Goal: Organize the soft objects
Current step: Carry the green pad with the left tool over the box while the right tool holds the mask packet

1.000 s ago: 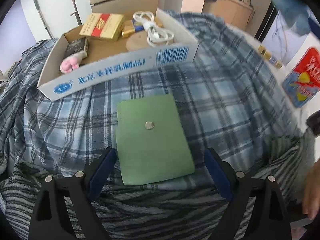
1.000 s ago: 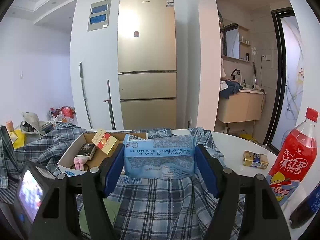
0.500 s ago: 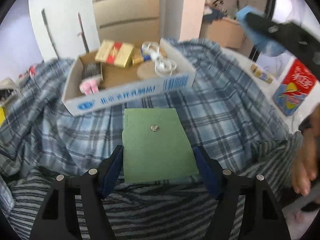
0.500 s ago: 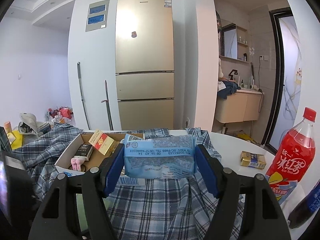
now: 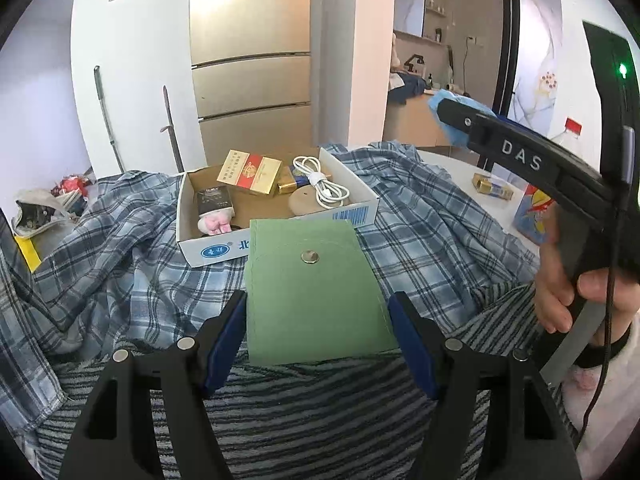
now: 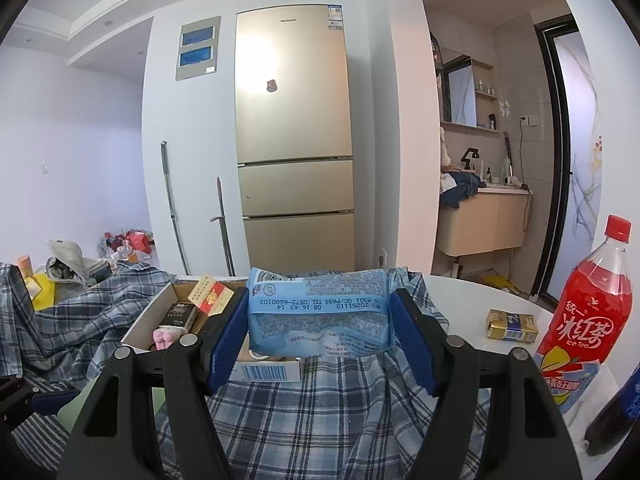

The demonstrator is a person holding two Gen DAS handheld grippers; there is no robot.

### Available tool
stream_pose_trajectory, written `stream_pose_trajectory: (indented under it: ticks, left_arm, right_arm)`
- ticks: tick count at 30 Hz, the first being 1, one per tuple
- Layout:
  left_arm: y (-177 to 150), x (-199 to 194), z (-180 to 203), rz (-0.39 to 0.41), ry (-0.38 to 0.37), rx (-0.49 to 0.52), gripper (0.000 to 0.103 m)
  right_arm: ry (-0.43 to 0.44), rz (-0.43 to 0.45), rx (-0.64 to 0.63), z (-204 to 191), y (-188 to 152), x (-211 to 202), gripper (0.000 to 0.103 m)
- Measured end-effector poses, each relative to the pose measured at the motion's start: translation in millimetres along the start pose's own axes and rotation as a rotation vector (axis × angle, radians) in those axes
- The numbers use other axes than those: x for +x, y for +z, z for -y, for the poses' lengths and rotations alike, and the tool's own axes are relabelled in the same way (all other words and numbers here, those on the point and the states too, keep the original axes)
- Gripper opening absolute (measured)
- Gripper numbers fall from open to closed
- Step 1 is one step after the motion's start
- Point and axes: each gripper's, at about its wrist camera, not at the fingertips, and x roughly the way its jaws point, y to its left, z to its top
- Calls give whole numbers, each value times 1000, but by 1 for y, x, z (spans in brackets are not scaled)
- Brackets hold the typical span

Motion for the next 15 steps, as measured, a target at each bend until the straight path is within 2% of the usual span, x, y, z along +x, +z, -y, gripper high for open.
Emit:
stream_pose_trajectory:
  ticks: [7, 9, 15]
  left_arm:
    - [8, -11, -7, 49, 44, 0, 73]
    - [13, -12, -12, 50, 32, -26, 73]
    - [46, -10, -21, 86, 50, -21, 73]
  right_arm:
    - [-17, -14, -9, -2, -1, 3, 69]
    - [-4, -14, -15, -2, 2, 1, 69]
    - [-6, -63, -10, 0, 26, 6, 69]
